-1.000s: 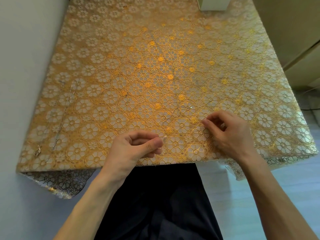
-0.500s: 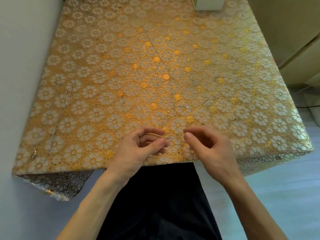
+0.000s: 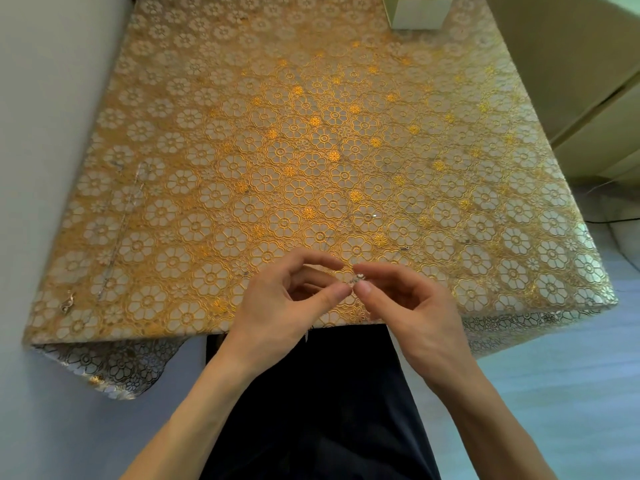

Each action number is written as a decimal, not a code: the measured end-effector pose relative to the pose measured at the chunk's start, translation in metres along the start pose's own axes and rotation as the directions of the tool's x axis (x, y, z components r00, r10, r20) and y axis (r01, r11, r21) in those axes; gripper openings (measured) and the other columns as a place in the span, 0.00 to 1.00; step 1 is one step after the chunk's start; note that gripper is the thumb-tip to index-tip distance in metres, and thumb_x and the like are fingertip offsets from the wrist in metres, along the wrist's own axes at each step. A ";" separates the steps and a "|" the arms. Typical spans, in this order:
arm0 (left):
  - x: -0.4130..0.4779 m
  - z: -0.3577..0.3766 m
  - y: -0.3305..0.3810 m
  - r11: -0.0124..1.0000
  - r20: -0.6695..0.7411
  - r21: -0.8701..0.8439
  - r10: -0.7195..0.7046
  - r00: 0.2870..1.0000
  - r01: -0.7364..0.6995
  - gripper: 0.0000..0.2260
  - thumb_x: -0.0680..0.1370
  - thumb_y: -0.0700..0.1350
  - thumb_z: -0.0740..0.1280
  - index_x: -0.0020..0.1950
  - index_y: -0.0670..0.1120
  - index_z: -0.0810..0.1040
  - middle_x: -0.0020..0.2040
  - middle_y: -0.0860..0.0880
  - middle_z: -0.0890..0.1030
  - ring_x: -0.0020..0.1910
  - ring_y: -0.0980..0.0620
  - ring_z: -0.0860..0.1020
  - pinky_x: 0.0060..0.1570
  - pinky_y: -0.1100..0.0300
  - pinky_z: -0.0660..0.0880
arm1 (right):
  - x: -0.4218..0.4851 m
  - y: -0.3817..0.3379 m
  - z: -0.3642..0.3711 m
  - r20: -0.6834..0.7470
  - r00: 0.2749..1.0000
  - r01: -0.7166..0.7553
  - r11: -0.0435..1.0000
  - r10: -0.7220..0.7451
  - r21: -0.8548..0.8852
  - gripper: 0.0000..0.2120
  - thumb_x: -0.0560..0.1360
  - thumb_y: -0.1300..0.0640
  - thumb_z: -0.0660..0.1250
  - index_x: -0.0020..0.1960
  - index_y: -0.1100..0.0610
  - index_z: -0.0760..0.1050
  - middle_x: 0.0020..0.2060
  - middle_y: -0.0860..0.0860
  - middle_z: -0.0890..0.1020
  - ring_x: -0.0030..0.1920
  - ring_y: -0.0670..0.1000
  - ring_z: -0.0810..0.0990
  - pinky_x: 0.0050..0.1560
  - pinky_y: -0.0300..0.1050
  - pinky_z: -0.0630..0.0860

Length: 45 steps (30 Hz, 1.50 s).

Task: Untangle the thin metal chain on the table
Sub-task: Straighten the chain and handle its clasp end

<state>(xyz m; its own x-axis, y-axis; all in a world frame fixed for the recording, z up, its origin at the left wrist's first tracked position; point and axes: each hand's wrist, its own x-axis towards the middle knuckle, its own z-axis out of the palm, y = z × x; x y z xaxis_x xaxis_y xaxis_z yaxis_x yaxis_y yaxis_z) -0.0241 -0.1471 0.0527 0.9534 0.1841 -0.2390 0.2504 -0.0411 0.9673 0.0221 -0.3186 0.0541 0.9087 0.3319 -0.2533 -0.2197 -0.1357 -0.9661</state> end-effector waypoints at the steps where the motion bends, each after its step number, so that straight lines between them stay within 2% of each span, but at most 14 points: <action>1: -0.001 -0.001 -0.001 1.000 0.018 0.012 0.000 1.000 0.000 0.11 0.74 0.44 0.76 0.55 0.53 0.81 0.43 0.50 0.87 0.45 0.50 0.85 0.50 0.55 0.80 | 0.000 -0.001 0.000 0.003 1.000 -0.006 1.000 0.006 0.017 0.11 0.74 0.60 0.73 0.56 0.53 0.82 0.41 0.50 0.86 0.42 0.46 0.83 0.47 0.39 0.78; 3: -0.002 -0.002 -0.001 0.999 0.079 0.032 -0.019 0.997 0.017 0.14 0.75 0.44 0.75 0.58 0.55 0.80 0.43 0.49 0.87 0.46 0.49 0.85 0.51 0.54 0.80 | -0.002 0.000 -0.001 -0.007 1.000 -0.014 0.999 0.014 0.037 0.14 0.72 0.59 0.74 0.57 0.53 0.81 0.41 0.50 0.86 0.43 0.47 0.83 0.48 0.42 0.78; 6: 0.000 -0.003 -0.002 0.996 0.220 0.078 -0.047 0.974 0.030 0.18 0.77 0.42 0.74 0.64 0.57 0.79 0.44 0.50 0.86 0.44 0.52 0.84 0.48 0.62 0.77 | -0.005 -0.001 -0.006 -0.033 0.999 -0.016 0.998 0.018 0.060 0.11 0.69 0.55 0.75 0.51 0.52 0.80 0.42 0.50 0.85 0.45 0.48 0.83 0.51 0.49 0.79; 10: 0.006 0.000 -0.004 0.989 0.353 0.146 -0.075 0.933 0.025 0.19 0.78 0.44 0.72 0.67 0.57 0.78 0.42 0.54 0.86 0.42 0.58 0.82 0.47 0.65 0.73 | -0.008 -0.003 -0.013 0.015 1.000 -0.002 0.998 0.002 0.061 0.07 0.73 0.63 0.75 0.44 0.51 0.81 0.39 0.49 0.84 0.41 0.47 0.81 0.48 0.44 0.77; 14: 0.011 0.001 -0.002 0.978 0.455 0.209 -0.108 0.884 0.012 0.14 0.75 0.51 0.69 0.60 0.60 0.80 0.41 0.54 0.86 0.43 0.60 0.81 0.47 0.68 0.71 | -0.006 -0.010 -0.023 0.109 0.993 -0.049 0.997 0.043 0.061 0.06 0.69 0.62 0.71 0.39 0.51 0.80 0.33 0.49 0.79 0.36 0.48 0.75 0.42 0.38 0.74; 17: 0.014 0.003 -0.004 0.979 0.485 0.201 -0.116 0.867 0.018 0.07 0.77 0.52 0.66 0.51 0.54 0.82 0.36 0.53 0.83 0.41 0.55 0.80 0.50 0.60 0.73 | -0.005 -0.015 -0.035 0.126 0.989 -0.083 0.995 0.076 0.050 0.07 0.68 0.63 0.69 0.38 0.51 0.80 0.33 0.51 0.79 0.36 0.50 0.76 0.43 0.41 0.75; 20: 0.015 0.007 -0.003 0.989 0.519 0.123 -0.133 0.844 0.081 0.14 0.82 0.52 0.60 0.48 0.47 0.82 0.30 0.50 0.78 0.35 0.51 0.78 0.49 0.56 0.74 | -0.008 -0.023 -0.044 0.126 0.985 -0.133 0.983 0.117 0.124 0.07 0.66 0.65 0.68 0.37 0.53 0.79 0.33 0.52 0.79 0.38 0.53 0.82 0.44 0.43 0.80; 23: 0.015 0.010 0.000 0.969 0.548 0.243 -0.180 0.817 0.050 0.13 0.84 0.52 0.59 0.49 0.51 0.81 0.27 0.52 0.76 0.31 0.54 0.78 0.49 0.59 0.71 | -0.009 -0.029 -0.051 0.087 0.981 -0.188 0.952 0.172 0.240 0.04 0.65 0.67 0.67 0.39 0.60 0.77 0.34 0.55 0.78 0.37 0.55 0.85 0.38 0.43 0.82; 26: 0.014 0.011 0.002 0.964 0.590 0.261 -0.199 0.782 0.049 0.09 0.84 0.51 0.62 0.51 0.53 0.81 0.26 0.52 0.76 0.31 0.54 0.80 0.48 0.60 0.72 | -0.009 -0.036 -0.053 0.075 0.978 -0.210 0.932 0.197 0.295 0.07 0.65 0.70 0.68 0.41 0.63 0.74 0.33 0.56 0.77 0.34 0.54 0.84 0.34 0.41 0.81; 32: 0.009 0.006 -0.003 0.987 0.451 0.149 -0.127 0.883 0.066 0.07 0.83 0.49 0.63 0.47 0.48 0.76 0.23 0.51 0.74 0.29 0.51 0.80 0.51 0.58 0.73 | -0.008 -0.038 -0.049 0.054 0.978 -0.207 0.912 0.201 0.353 0.05 0.66 0.67 0.67 0.40 0.60 0.76 0.35 0.54 0.79 0.32 0.51 0.81 0.32 0.38 0.78; 35: 0.009 -0.001 -0.008 0.998 0.305 0.045 -0.044 0.951 0.032 0.08 0.83 0.52 0.63 0.46 0.52 0.76 0.23 0.51 0.74 0.26 0.50 0.77 0.43 0.58 0.73 | -0.007 -0.038 -0.048 0.077 0.979 -0.206 0.912 0.191 0.356 0.07 0.67 0.69 0.70 0.42 0.60 0.78 0.36 0.54 0.79 0.34 0.50 0.80 0.34 0.37 0.77; 37: 0.008 -0.005 -0.006 1.000 0.230 0.001 0.005 0.973 -0.005 0.09 0.81 0.55 0.64 0.46 0.53 0.75 0.23 0.49 0.74 0.26 0.50 0.76 0.40 0.59 0.73 | -0.006 -0.039 -0.048 0.091 0.979 -0.203 0.930 0.184 0.306 0.08 0.68 0.69 0.73 0.46 0.61 0.78 0.37 0.54 0.80 0.36 0.50 0.80 0.36 0.36 0.78; 40: 0.006 -0.010 0.001 0.998 0.166 -0.040 0.049 0.985 -0.043 0.11 0.78 0.54 0.64 0.48 0.47 0.75 0.23 0.49 0.73 0.25 0.49 0.75 0.34 0.65 0.73 | -0.007 -0.040 -0.046 0.114 0.978 -0.196 0.954 0.174 0.228 0.09 0.69 0.66 0.68 0.49 0.62 0.77 0.41 0.54 0.84 0.38 0.49 0.81 0.41 0.37 0.79; 45: 0.009 -0.023 0.002 0.993 0.080 -0.101 0.062 0.995 -0.053 0.13 0.80 0.55 0.65 0.48 0.45 0.74 0.24 0.49 0.73 0.25 0.48 0.75 0.37 0.54 0.71 | -0.009 -0.045 -0.045 0.153 0.969 -0.202 0.978 0.192 0.054 0.12 0.73 0.66 0.68 0.57 0.60 0.77 0.50 0.58 0.87 0.42 0.49 0.82 0.47 0.38 0.79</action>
<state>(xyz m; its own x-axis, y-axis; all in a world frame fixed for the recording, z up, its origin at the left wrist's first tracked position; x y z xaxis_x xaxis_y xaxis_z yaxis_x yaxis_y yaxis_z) -0.0191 -0.1232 0.0550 0.9774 0.1018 -0.1850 0.1809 0.0483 0.9823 0.0401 -0.3575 0.1025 0.7842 0.4389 -0.4387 -0.4175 -0.1498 -0.8962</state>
